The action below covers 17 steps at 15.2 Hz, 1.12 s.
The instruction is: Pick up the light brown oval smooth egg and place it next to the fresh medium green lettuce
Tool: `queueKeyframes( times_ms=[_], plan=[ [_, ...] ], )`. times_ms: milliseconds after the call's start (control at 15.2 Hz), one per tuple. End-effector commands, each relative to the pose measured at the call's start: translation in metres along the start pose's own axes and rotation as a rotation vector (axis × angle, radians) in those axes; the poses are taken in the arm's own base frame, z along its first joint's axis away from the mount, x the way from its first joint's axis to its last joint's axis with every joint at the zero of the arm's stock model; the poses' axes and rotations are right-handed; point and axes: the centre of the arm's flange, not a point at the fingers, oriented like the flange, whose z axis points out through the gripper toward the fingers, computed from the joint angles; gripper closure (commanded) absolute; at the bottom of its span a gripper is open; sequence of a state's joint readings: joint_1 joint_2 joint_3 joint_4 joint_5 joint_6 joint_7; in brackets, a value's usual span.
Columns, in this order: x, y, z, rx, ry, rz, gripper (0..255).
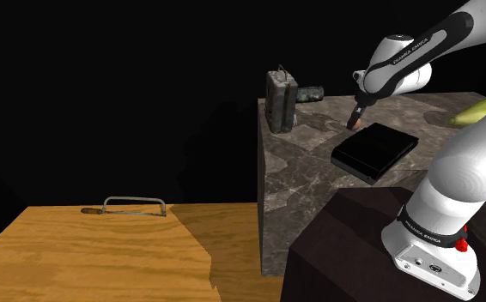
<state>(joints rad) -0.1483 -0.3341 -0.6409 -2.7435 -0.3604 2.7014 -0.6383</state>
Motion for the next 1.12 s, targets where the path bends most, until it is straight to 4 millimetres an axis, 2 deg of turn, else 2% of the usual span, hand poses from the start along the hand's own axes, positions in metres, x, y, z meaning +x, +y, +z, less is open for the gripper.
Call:
queueKeyframes(
  times_ms=[0, 66, 132, 726, 1056],
  plan=[
    [0.000, 0.000, 0.000, 0.000, 0.000, 0.000, 0],
    [0.000, 0.000, 0.000, 0.000, 0.000, 0.000, 0],
    [0.000, 0.000, 0.000, 0.000, 0.000, 0.000, 255],
    [0.000, 0.000, 0.000, 0.000, 0.000, 0.000, 255],
    [0.005, 0.005, -0.025, 0.000, 0.000, 0.000, 255]
  ],
)
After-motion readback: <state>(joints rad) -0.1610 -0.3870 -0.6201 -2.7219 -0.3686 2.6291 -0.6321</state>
